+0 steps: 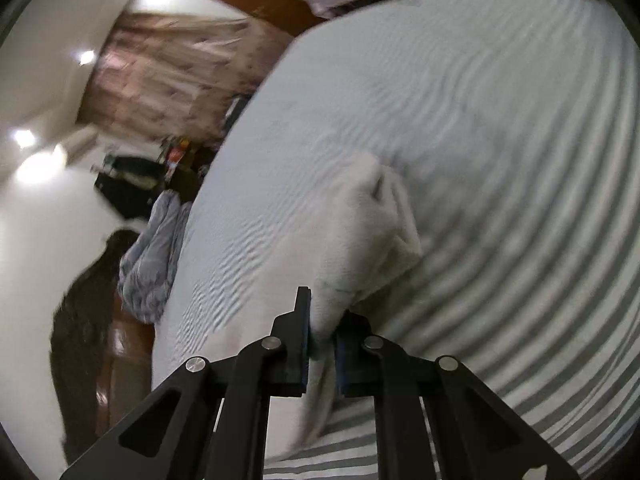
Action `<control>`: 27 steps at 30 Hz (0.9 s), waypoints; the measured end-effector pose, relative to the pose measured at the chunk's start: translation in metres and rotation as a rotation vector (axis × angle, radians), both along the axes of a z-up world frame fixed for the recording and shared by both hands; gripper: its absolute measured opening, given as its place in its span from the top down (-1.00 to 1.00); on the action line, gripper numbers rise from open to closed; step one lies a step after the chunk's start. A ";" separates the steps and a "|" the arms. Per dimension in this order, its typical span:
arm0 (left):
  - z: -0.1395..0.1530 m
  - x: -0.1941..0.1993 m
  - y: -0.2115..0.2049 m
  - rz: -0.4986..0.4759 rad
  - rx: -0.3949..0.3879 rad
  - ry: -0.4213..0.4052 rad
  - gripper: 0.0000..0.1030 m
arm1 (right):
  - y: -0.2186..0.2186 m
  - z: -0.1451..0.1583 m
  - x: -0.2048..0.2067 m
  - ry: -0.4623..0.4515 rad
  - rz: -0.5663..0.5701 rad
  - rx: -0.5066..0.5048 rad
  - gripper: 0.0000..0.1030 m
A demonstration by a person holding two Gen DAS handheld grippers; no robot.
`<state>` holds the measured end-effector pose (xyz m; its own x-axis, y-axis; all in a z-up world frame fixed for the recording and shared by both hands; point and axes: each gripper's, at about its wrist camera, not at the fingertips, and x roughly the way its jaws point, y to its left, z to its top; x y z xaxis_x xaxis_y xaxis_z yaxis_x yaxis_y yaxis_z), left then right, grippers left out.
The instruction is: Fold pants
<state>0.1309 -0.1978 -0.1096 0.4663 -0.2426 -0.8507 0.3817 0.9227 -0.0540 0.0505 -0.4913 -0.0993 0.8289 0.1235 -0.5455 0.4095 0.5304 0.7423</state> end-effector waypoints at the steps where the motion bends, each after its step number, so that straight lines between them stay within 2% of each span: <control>1: 0.003 0.002 0.005 0.006 -0.027 0.025 0.07 | 0.009 0.013 0.007 -0.011 0.025 -0.030 0.79; 5: 0.016 0.004 0.036 0.055 -0.111 0.049 0.07 | 0.056 0.054 0.034 -0.038 0.144 -0.134 0.78; 8: 0.029 0.004 0.068 0.082 -0.145 0.029 0.07 | 0.104 0.071 0.060 -0.028 0.252 -0.214 0.78; 10: 0.038 0.005 0.093 0.104 -0.189 0.027 0.07 | 0.137 0.073 0.078 -0.031 0.323 -0.223 0.78; 12: 0.044 0.007 0.116 0.136 -0.229 0.029 0.07 | 0.172 0.072 0.096 -0.020 0.395 -0.234 0.78; 16: 0.049 0.013 0.154 0.194 -0.244 0.022 0.06 | 0.251 0.060 0.129 0.016 0.541 -0.287 0.78; 20: 0.043 0.015 0.189 0.237 -0.266 0.036 0.06 | 0.320 0.028 0.152 0.080 0.643 -0.350 0.72; 22: 0.039 0.015 0.201 0.251 -0.282 0.052 0.06 | 0.340 0.008 0.157 0.124 0.672 -0.379 0.63; 23: 0.038 0.015 0.204 0.250 -0.289 0.057 0.06 | 0.346 -0.001 0.158 0.153 0.677 -0.372 0.49; 24: 0.038 0.014 0.208 0.243 -0.301 0.064 0.06 | 0.349 -0.006 0.157 0.171 0.670 -0.373 0.47; 27: 0.038 0.015 0.212 0.226 -0.353 0.074 0.05 | 0.350 0.000 0.146 0.156 0.659 -0.391 0.33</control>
